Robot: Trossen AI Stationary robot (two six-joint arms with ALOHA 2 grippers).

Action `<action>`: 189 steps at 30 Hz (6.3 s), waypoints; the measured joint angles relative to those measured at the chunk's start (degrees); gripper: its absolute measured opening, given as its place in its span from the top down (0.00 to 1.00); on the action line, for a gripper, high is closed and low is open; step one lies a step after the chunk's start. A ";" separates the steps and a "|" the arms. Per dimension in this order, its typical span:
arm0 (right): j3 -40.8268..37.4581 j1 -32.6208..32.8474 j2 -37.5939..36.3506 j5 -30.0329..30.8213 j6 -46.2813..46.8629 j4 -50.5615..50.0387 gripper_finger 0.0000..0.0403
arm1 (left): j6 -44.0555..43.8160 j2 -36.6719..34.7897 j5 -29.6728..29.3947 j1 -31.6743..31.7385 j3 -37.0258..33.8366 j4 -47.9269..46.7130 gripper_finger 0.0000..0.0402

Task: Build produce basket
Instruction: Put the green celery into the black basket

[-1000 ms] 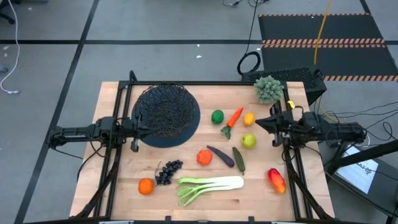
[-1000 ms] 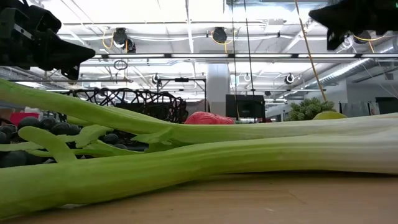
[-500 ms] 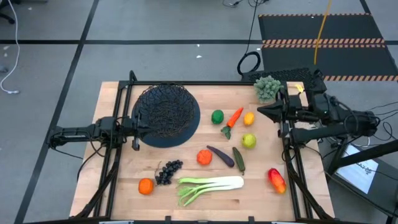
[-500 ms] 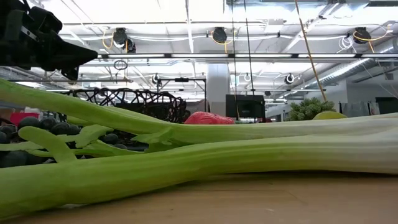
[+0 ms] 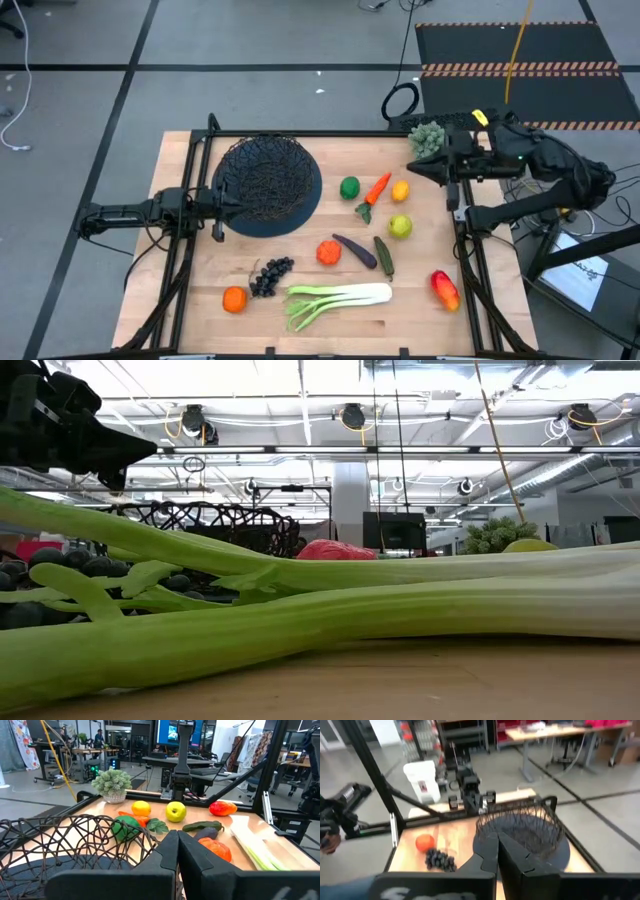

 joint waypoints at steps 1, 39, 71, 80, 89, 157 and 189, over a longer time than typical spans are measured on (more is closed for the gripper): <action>1.09 0.00 0.87 0.00 0.03 -1.55 1.00 | -0.14 0.01 0.00 0.00 0.00 -0.01 0.98; 0.77 0.38 10.36 0.12 -0.84 -1.45 1.00 | 5.93 41.36 3.29 -0.02 80.99 -54.64 0.98; -5.26 19.58 41.84 -3.79 17.18 7.48 0.48 | 7.24 41.90 1.75 -2.67 48.81 -25.88 0.98; -5.26 19.54 48.49 -9.65 19.50 7.65 0.43 | 7.22 41.92 1.75 -3.16 48.81 -25.92 0.98; -5.29 19.71 52.45 -13.96 21.01 7.81 0.46 | 7.41 41.92 1.73 -4.88 48.81 -25.90 0.98; -10.18 21.01 24.66 7.10 10.45 14.60 0.81 | 9.66 47.12 1.68 -5.31 48.78 -24.72 0.98; -32.99 22.51 15.55 24.29 -15.93 71.39 0.81 | 9.98 53.58 0.17 -5.31 48.78 -27.00 0.61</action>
